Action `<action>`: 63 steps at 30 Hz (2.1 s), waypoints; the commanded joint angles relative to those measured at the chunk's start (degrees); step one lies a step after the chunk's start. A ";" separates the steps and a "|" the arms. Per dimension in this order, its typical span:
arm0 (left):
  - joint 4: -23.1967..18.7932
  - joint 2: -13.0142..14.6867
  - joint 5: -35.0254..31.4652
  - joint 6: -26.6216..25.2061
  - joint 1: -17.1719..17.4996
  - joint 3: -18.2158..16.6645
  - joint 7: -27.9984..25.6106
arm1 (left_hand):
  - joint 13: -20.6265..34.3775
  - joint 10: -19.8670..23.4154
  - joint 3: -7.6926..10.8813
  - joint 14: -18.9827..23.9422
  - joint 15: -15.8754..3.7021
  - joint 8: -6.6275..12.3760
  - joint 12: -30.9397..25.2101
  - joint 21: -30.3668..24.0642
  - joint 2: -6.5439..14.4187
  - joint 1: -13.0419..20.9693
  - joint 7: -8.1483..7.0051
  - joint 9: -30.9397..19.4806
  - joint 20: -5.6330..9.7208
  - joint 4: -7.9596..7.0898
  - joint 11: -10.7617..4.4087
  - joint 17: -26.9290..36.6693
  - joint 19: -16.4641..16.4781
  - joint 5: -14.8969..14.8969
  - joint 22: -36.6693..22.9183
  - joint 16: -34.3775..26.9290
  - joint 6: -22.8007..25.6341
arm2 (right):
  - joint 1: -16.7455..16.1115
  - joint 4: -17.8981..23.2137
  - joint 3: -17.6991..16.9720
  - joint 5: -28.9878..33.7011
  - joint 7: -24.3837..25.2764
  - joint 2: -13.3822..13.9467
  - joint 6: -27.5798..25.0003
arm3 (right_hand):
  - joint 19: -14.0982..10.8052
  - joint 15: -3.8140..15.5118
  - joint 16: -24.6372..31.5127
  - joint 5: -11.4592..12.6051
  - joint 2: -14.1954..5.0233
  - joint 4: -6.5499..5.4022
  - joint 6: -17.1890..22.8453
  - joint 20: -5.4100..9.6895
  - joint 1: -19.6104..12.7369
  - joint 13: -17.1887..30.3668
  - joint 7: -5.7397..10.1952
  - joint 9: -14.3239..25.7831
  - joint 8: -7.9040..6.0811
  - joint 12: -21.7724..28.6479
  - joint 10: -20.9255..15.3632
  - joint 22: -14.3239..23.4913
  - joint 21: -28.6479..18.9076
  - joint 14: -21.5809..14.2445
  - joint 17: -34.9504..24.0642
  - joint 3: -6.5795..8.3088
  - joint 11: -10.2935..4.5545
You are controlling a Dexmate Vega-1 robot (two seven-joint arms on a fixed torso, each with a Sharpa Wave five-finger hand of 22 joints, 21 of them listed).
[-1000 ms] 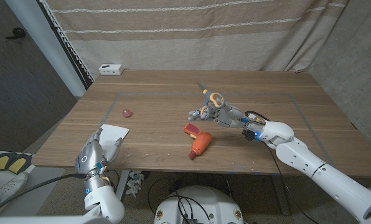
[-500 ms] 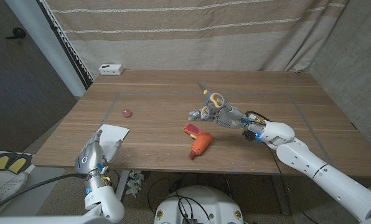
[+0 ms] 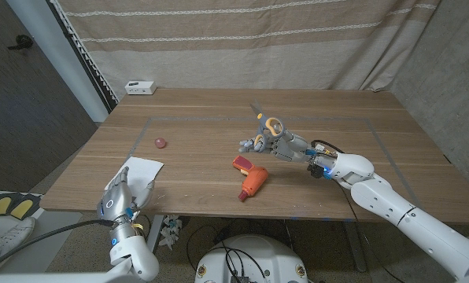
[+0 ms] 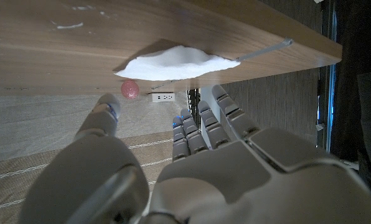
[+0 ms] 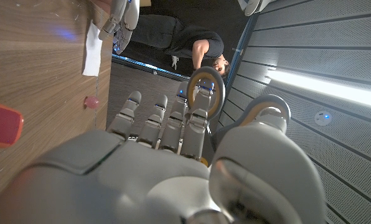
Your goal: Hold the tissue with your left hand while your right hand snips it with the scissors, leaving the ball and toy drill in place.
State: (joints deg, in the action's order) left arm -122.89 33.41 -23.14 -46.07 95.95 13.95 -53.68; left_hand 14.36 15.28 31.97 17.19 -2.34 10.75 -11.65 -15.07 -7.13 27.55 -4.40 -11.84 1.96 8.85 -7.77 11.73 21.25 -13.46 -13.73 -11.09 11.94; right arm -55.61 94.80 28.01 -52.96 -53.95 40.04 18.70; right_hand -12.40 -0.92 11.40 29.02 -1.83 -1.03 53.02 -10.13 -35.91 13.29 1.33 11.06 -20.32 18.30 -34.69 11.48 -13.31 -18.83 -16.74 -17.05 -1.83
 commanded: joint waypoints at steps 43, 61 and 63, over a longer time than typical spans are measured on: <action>1.17 2.86 6.10 -7.29 -4.04 4.81 1.63 | -0.87 1.73 1.75 8.06 2.34 3.23 -1.92 -3.41 -1.30 3.58 1.73 0.18 -6.69 0.76 0.02 -1.17 9.21 -0.08 1.52 -1.80 10.33 | 1.15 -0.39 0.53 0.16 0.45 -0.46 -1.32 | -0.42 -0.16 -0.02 -0.06 -0.95 0.58 0.83 -0.23 -0.15 -0.62 -0.09 0.34 0.85 -0.16 -0.04 -0.03 0.23 -0.07 0.50 0.22 -0.16; 2.20 2.53 7.99 -5.45 -4.59 4.70 0.57 | -1.49 10.74 2.64 18.56 0.91 3.86 -4.03 -7.11 -2.71 8.48 5.82 0.38 -1.67 1.03 1.03 -1.56 21.63 1.36 2.64 -1.98 17.04 | 1.42 -0.05 0.46 0.07 0.86 -0.26 -1.91 | -0.50 -0.33 0.01 -0.15 -1.09 0.60 1.14 -0.18 -0.09 -0.85 -0.27 0.36 1.07 -0.21 -0.07 -0.03 0.25 -0.08 0.73 0.24 -0.30; 3.04 2.04 7.77 -4.55 -4.85 4.94 -0.57 | -1.51 11.48 2.60 20.12 0.18 3.74 -4.18 -7.31 -2.76 8.85 5.96 0.38 -0.99 1.08 1.45 -1.58 22.37 1.55 2.65 -2.16 17.20 | 1.51 -0.12 0.43 0.17 0.77 -0.23 -1.79 | -0.52 -0.32 0.01 -0.16 -1.11 0.61 1.11 -0.20 -0.08 -0.88 -0.28 0.37 1.12 -0.19 -0.14 -0.03 0.25 -0.06 0.75 0.25 -0.27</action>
State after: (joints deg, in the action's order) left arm -120.57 35.90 -16.50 -51.03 91.97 18.46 -54.00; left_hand 12.77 25.81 34.44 35.76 -1.60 14.68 -15.49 -21.95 -9.92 35.46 1.42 -11.45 2.06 10.04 -6.93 9.99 30.42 -12.10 -10.89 -12.69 29.10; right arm -54.32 94.51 28.55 -52.85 -53.40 39.57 17.18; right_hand -12.60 -0.92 11.40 29.02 -2.36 -0.80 53.65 -10.34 -35.98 12.27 1.33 11.34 -19.47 18.14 -34.70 11.48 -13.31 -18.83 -15.95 -16.81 -1.84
